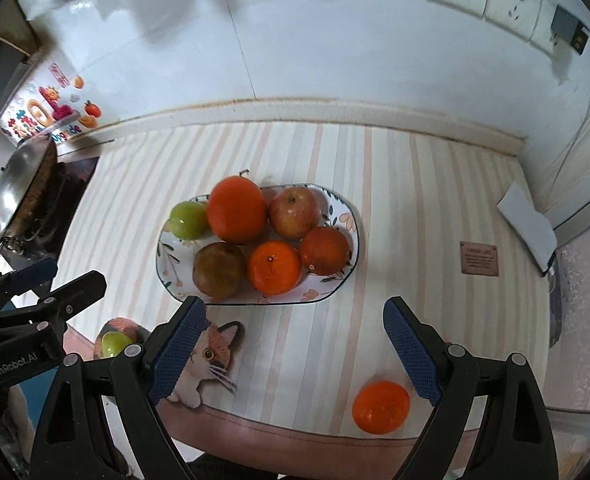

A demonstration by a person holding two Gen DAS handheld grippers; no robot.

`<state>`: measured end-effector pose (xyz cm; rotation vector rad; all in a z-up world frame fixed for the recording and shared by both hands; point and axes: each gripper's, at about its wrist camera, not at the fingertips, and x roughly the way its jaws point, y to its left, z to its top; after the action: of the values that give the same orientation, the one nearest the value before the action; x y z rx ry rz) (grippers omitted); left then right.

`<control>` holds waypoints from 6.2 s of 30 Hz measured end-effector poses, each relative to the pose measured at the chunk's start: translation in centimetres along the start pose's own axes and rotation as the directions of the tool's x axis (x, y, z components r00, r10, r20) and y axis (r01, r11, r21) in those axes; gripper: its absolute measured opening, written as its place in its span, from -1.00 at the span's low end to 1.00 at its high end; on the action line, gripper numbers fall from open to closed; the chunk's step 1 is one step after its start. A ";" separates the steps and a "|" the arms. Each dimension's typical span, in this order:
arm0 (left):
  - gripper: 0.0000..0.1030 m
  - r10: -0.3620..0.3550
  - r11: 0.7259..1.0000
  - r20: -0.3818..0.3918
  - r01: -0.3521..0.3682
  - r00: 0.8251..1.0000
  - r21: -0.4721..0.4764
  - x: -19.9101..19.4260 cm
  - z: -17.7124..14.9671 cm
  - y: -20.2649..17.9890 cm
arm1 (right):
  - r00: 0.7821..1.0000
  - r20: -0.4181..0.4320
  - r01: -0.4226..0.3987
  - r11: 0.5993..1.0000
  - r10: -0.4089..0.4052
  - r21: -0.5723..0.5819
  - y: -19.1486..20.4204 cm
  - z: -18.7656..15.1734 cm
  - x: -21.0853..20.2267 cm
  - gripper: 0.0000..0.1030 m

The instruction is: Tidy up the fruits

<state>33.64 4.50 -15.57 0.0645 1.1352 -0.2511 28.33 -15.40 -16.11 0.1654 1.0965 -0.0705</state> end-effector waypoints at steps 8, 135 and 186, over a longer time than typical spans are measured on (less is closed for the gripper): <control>0.66 -0.012 1.000 0.066 0.013 0.998 -0.013 -4.1 -1.7 -0.5 | 0.997 0.081 -0.008 0.999 0.011 -0.032 0.7 -1.5 -5.4 0.80; -0.12 -0.110 0.976 -0.259 0.056 0.960 -0.209 15.5 3.2 4.7 | 0.983 -0.157 -0.074 0.989 0.094 0.131 1.2 7.1 17.9 0.32; 0.71 0.098 0.987 0.152 -0.076 0.984 -0.144 -8.9 -9.2 -4.5 | 0.972 0.221 -0.060 0.992 0.082 -0.108 -3.6 -7.5 -10.7 0.84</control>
<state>20.89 3.29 -11.12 -0.0282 0.9864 -0.0972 16.36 -17.92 -10.29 0.1031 0.8649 0.0302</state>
